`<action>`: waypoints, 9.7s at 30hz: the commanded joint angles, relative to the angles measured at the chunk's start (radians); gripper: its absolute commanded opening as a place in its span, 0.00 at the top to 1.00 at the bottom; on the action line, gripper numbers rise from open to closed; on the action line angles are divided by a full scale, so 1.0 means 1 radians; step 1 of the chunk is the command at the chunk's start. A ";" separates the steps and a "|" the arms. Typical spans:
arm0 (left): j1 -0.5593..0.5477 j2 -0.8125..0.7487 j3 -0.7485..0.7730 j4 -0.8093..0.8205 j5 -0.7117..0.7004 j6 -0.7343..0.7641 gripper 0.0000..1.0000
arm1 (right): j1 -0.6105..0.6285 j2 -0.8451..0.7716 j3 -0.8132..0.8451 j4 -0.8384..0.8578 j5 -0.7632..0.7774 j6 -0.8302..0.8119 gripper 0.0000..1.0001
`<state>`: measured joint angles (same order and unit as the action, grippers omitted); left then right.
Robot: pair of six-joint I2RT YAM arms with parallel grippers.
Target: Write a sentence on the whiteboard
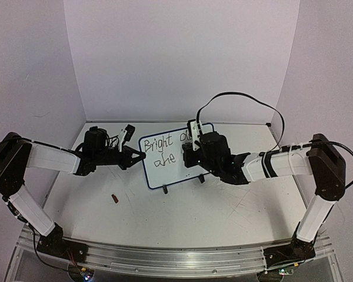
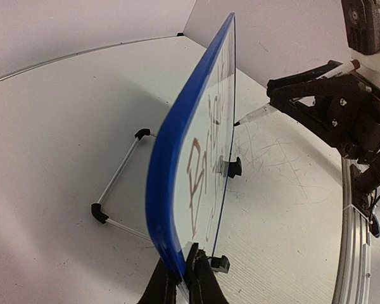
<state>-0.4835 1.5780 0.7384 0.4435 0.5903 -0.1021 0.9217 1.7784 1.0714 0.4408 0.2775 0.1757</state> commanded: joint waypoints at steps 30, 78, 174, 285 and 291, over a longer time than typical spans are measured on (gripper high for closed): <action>0.016 0.021 0.030 -0.062 -0.123 0.087 1.00 | 0.005 0.081 0.082 0.005 -0.035 -0.004 1.00; 0.015 0.011 0.025 -0.068 -0.131 0.090 1.00 | 0.005 0.037 0.065 0.031 0.100 -0.036 1.00; 0.015 0.007 0.028 -0.077 -0.121 0.093 1.00 | 0.004 0.046 0.032 -0.064 0.106 0.014 1.00; 0.016 0.011 0.034 -0.086 -0.116 0.096 1.00 | -0.081 -0.021 -0.003 0.025 0.001 0.010 1.00; 0.015 0.008 0.031 -0.086 -0.116 0.096 1.00 | -0.080 0.000 0.015 0.027 0.010 0.004 1.00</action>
<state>-0.4812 1.5780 0.7536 0.4019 0.5899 -0.0952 0.8383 1.7585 1.0390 0.4271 0.2722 0.1904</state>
